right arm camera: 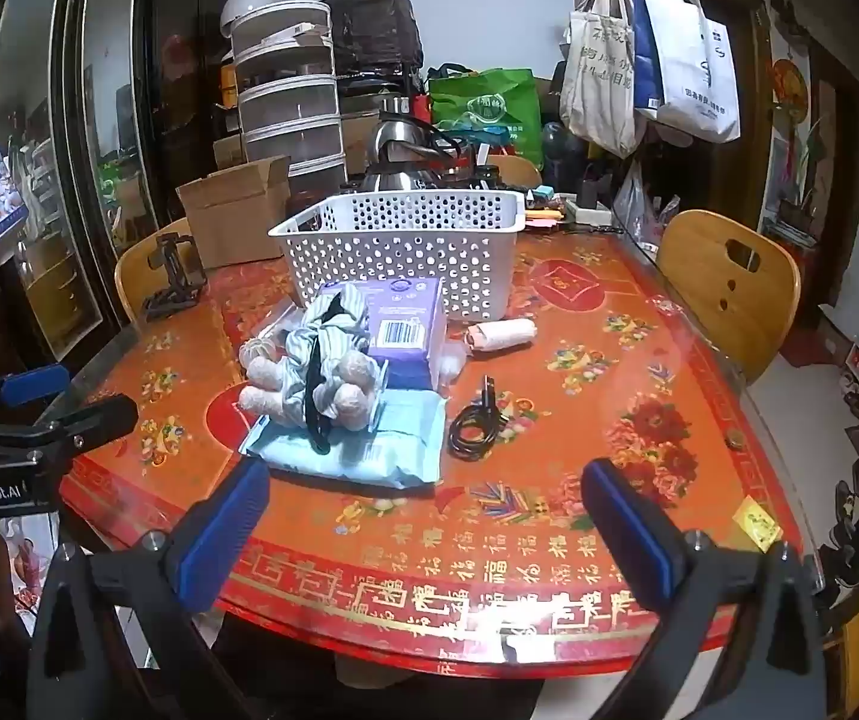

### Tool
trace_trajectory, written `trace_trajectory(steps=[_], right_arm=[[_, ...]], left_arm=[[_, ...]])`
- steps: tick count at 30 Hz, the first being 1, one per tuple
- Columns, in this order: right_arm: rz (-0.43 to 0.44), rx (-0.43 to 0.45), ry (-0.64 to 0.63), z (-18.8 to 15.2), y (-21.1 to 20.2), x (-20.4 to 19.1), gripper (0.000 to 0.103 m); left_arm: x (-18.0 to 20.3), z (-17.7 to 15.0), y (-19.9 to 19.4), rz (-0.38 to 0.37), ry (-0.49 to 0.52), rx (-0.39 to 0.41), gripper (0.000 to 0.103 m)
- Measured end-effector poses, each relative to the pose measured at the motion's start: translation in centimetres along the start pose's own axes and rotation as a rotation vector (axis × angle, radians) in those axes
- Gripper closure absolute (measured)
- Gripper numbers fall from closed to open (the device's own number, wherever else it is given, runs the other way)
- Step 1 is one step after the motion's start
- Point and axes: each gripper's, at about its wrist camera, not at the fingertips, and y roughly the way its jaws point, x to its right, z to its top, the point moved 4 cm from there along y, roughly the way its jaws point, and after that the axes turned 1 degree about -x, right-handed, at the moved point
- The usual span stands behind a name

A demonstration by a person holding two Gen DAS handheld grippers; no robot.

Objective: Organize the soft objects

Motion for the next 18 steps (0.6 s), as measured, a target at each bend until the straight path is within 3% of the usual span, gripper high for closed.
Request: trace_trajectory(steps=[18], right_arm=[[-0.002, -0.005, -0.003, -0.25, 0.30, -0.21, 0.000]], left_arm=[[0.27, 0.16, 0.13, 0.003, 0.013, 0.004, 0.000]])
